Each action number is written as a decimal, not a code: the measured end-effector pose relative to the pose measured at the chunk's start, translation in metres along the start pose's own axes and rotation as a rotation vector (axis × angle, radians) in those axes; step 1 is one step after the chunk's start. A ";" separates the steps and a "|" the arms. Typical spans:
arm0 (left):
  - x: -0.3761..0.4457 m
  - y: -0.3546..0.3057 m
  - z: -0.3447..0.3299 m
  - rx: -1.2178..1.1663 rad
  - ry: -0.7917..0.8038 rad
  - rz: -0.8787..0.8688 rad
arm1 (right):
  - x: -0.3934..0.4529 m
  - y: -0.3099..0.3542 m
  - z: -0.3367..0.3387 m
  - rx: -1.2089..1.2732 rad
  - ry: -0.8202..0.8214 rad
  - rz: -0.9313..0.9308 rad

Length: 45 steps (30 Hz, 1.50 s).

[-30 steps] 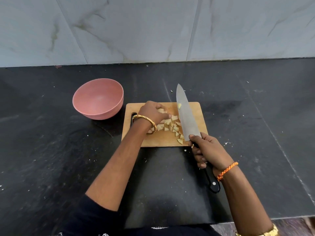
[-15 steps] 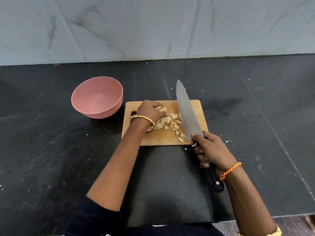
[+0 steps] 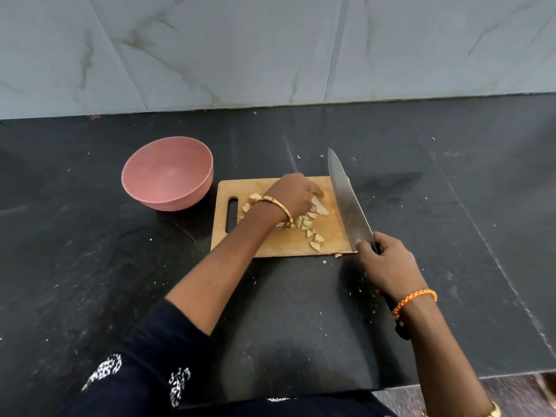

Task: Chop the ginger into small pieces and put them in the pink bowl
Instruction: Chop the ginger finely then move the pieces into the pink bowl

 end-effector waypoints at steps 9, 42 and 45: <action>0.011 -0.004 -0.001 0.161 -0.098 -0.092 | -0.003 -0.005 0.001 0.007 -0.005 -0.017; 0.010 0.006 -0.004 0.022 -0.309 0.246 | -0.029 0.007 0.004 -0.330 0.000 -0.026; 0.009 0.008 -0.005 -0.045 -0.284 0.275 | -0.016 0.013 -0.006 -0.318 -0.017 0.014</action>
Point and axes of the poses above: each hand's wrist, its own x-axis towards the middle knuckle, its own z-axis out of the back of the hand, y = z × x, the point moved 6 cm from there along x, towards the middle knuckle, and after that the axes turned 11 degrees about x, right-handed, at the moved point
